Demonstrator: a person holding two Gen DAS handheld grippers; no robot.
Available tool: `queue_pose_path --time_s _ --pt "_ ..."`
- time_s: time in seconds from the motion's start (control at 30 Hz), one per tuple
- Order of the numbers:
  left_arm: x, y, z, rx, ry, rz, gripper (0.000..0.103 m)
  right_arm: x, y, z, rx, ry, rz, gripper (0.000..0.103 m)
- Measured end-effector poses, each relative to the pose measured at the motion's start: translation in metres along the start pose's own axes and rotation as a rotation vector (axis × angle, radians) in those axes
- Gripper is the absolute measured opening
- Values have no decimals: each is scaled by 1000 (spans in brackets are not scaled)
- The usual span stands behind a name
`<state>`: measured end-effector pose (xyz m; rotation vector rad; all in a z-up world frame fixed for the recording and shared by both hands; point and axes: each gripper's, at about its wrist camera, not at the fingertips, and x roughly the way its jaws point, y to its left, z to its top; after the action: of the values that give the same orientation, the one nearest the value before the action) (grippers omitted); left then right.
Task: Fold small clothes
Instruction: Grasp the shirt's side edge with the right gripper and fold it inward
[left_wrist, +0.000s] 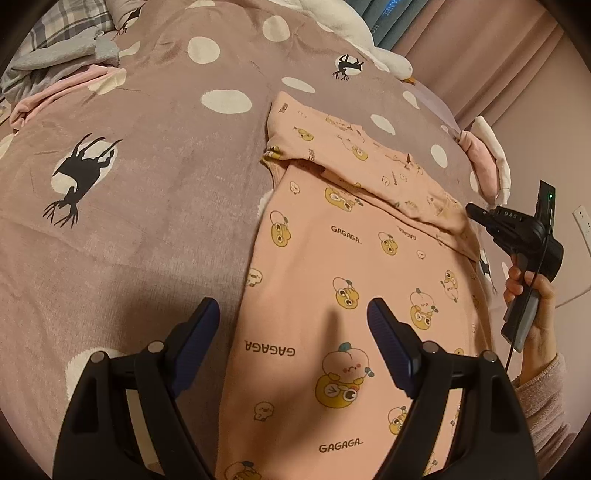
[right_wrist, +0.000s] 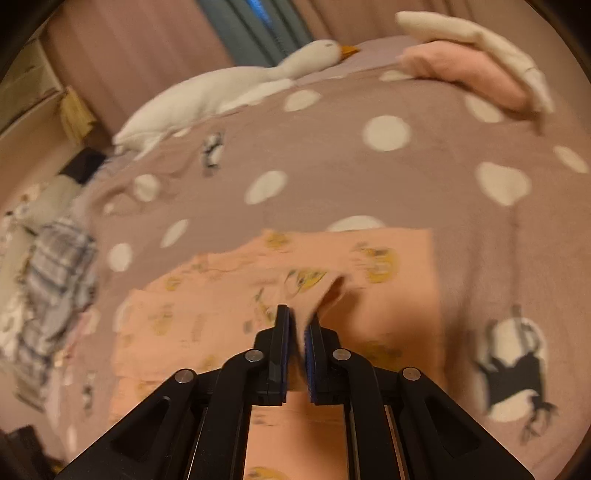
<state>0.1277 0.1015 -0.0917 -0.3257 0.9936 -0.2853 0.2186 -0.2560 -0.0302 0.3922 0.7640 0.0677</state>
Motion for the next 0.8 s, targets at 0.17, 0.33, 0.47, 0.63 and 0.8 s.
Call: queue_pose_path --time_s 0.17,0.33,0.47,0.63,0.8 --pt "3 -3 -1 7 9 7 82 3 13 -3 -126 30 -156 9" --pt "8 -11 -2 23 22 -1 82 -4 27 -7 -151 4 42 10" --pt "3 -12 -4 32 24 5 82 34 19 -16 -127 127 -23 10" --pt "-10 -4 -11 42 21 29 82 10 -14 -24 12 103 30 15" --pt "-19 10 -25 -2 45 -7 83 -57 -43 -57 61 70 126 60"
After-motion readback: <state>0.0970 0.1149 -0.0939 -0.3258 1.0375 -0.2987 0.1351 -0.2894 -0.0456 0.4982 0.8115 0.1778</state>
